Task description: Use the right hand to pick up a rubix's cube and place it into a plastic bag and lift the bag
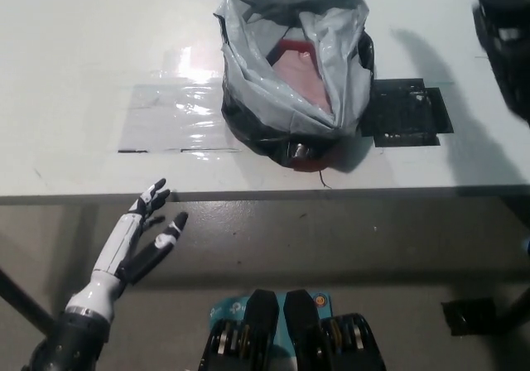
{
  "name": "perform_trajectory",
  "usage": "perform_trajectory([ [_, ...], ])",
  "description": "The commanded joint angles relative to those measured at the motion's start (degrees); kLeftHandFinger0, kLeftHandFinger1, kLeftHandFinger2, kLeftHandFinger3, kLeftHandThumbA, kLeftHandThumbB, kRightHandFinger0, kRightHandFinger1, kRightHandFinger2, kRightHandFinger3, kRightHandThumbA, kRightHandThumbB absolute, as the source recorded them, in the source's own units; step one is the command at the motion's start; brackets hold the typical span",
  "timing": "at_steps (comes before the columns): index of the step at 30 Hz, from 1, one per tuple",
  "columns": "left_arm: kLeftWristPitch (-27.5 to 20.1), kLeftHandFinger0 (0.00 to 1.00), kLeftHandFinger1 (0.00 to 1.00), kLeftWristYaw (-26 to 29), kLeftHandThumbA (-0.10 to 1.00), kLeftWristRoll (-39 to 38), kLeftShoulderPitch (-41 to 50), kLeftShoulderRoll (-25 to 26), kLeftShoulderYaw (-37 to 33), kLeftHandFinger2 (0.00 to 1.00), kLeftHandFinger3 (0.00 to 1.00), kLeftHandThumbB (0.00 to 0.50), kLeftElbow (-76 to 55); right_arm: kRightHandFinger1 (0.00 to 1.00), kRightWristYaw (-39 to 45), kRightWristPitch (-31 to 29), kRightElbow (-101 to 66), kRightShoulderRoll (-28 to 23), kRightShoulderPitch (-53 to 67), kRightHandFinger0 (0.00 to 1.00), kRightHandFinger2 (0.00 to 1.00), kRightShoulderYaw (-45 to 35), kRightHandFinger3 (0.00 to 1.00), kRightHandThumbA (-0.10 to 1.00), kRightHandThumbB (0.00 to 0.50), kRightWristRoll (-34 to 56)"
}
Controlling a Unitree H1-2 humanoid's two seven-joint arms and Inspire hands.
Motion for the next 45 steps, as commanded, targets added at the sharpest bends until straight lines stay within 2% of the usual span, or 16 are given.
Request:
perform_trajectory([
  [1,-3.1,1.00,1.00,-1.1,1.00,-0.8,-9.0,1.5,0.5,1.00,1.00,0.159,1.3,1.00,-4.8,-7.7,-50.2,-7.2,16.7,1.00,1.00,-14.6,1.00,0.84,0.177,-8.0],
  [2,-4.0,1.00,1.00,-0.8,1.00,-0.4,-9.3,1.7,0.5,1.00,1.00,0.148,1.5,1.00,-5.6,-11.1,-54.3,-6.2,21.3,1.00,1.00,-15.1,1.00,0.88,0.148,-9.2],
  [6,-4.9,1.00,1.00,-0.3,1.00,-0.7,-9.8,1.7,1.1,1.00,1.00,0.150,1.2,1.00,-8.4,-20.0,-58.4,-3.1,31.7,1.00,1.00,-14.7,1.00,0.95,0.164,-11.8],
  [7,-4.4,1.00,1.00,-0.1,1.00,-1.0,-10.0,1.5,1.4,1.00,1.00,0.143,0.9,1.00,-10.6,-27.0,-57.3,-1.6,36.4,1.00,1.00,-14.1,1.00,1.00,0.223,-12.7],
  [8,-4.2,1.00,1.00,-0.1,1.00,-1.1,-10.2,1.4,1.5,1.00,1.00,0.143,0.9,1.00,-11.6,-29.3,-56.9,-1.1,38.2,1.00,1.00,-13.9,1.00,1.00,0.229,-13.4],
  [9,-4.2,1.00,1.00,0.0,1.00,-1.2,-10.6,1.3,1.6,1.00,1.00,0.133,1.0,1.00,-12.8,-32.1,-56.2,0.6,42.0,1.00,1.00,-13.5,1.00,1.00,0.292,-13.2],
  [11,-3.9,1.00,1.00,0.0,1.00,-1.2,-10.8,1.3,1.6,1.00,1.00,0.131,0.8,1.00,-13.7,-33.9,-55.6,1.4,45.1,1.00,1.00,-13.0,1.00,1.00,0.278,-14.3],
  [12,-3.0,1.00,1.00,0.0,1.00,-1.3,-10.8,1.1,1.7,1.00,1.00,0.139,0.4,1.00,-15.4,-35.3,-54.5,2.7,48.4,1.00,1.00,-12.2,1.00,1.00,0.313,-16.2],
  [18,-4.1,1.00,1.00,-0.8,1.00,-1.5,-9.8,1.6,1.4,1.00,1.00,0.158,-0.2,1.00,-19.5,-43.1,-43.7,5.0,52.4,1.00,1.00,-10.0,1.00,1.00,0.351,-17.9],
  [22,-4.0,1.00,1.00,-1.0,1.00,-1.4,-8.2,1.6,1.0,1.00,1.00,0.165,-0.7,1.00,-19.2,-43.4,-38.3,3.6,55.3,1.00,1.00,-9.7,1.00,1.00,0.323,-17.8],
  [25,-4.2,1.00,1.00,-1.0,1.00,-1.3,-6.4,1.4,0.8,1.00,1.00,0.184,-1.1,1.00,-20.5,-41.1,-33.0,4.9,57.2,1.00,1.00,-9.1,1.00,1.00,0.362,-18.0],
  [31,-5.7,1.00,1.00,-1.1,1.00,-1.4,-0.8,0.9,0.1,1.00,1.00,0.171,-1.5,1.00,-21.6,-42.7,-20.1,6.6,61.4,1.00,1.00,-6.5,1.00,1.00,0.360,-17.1],
  [34,-6.8,1.00,1.00,-1.1,1.00,-1.5,2.7,0.7,0.0,1.00,1.00,0.163,-1.9,1.00,-20.2,-44.9,-12.8,7.1,63.7,1.00,1.00,-5.1,1.00,1.00,0.294,-15.0],
  [38,-6.1,1.00,1.00,-1.2,1.00,-1.8,5.2,0.4,-0.1,1.00,1.00,0.184,-2.6,1.00,-17.5,-44.4,-10.5,7.6,66.1,1.00,1.00,-5.3,1.00,1.00,0.319,-12.4],
  [41,-6.1,1.00,1.00,-1.3,1.00,-1.3,6.3,0.5,-0.6,1.00,1.00,0.191,-2.6,1.00,-17.1,-45.2,-9.9,7.6,67.4,1.00,1.00,-5.3,1.00,1.00,0.282,-12.5],
  [45,-7.7,1.00,1.00,-1.1,1.00,-0.3,8.3,0.6,-1.2,1.00,1.00,0.177,-2.7,1.00,-16.0,-46.1,-9.3,8.1,69.6,1.00,1.00,-5.3,1.00,1.00,0.288,-11.6],
])
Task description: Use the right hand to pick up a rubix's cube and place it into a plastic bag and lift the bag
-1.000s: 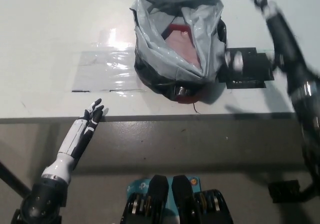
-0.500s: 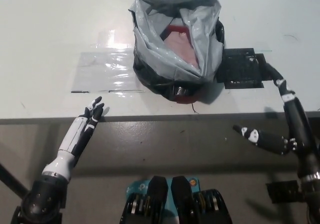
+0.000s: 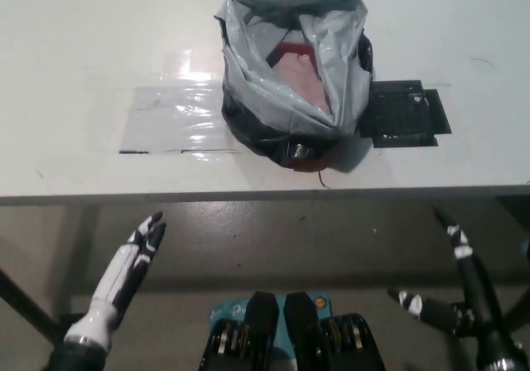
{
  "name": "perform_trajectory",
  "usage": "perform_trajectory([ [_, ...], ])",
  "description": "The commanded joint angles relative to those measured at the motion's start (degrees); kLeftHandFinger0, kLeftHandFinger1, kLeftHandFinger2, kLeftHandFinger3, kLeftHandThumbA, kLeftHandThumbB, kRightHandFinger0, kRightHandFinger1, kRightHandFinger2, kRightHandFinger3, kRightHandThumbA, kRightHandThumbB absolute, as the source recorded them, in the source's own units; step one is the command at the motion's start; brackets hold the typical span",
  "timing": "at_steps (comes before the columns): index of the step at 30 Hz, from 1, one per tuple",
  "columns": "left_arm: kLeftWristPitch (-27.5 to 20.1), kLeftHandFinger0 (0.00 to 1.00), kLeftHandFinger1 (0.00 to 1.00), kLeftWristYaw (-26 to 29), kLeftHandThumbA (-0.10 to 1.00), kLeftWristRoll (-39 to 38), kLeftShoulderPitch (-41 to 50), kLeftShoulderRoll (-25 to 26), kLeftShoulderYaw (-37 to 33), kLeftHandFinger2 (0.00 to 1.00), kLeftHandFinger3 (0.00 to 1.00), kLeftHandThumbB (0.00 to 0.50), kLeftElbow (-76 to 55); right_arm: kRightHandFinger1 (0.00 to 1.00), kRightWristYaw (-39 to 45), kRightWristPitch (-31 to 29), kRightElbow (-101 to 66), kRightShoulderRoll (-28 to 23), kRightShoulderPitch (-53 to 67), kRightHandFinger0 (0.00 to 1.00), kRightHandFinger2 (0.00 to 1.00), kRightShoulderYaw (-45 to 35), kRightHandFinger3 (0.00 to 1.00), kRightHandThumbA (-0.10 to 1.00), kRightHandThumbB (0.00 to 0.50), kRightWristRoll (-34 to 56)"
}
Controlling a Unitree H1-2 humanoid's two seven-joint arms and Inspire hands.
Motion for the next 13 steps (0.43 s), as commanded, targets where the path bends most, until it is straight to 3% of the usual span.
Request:
perform_trajectory([
  [1,-7.1,1.00,1.00,-1.0,1.00,-0.1,2.9,0.7,-1.1,1.00,1.00,0.177,-5.2,1.00,-4.7,-17.7,2.8,1.2,3.4,1.00,1.00,-0.7,1.00,1.00,0.288,-1.5],
  [13,-7.1,1.00,1.00,-0.6,1.00,0.1,5.1,0.7,-1.4,1.00,1.00,0.196,-6.3,1.00,-2.3,-19.4,4.0,1.1,4.4,1.00,1.00,-0.9,1.00,1.00,0.280,-1.2],
])
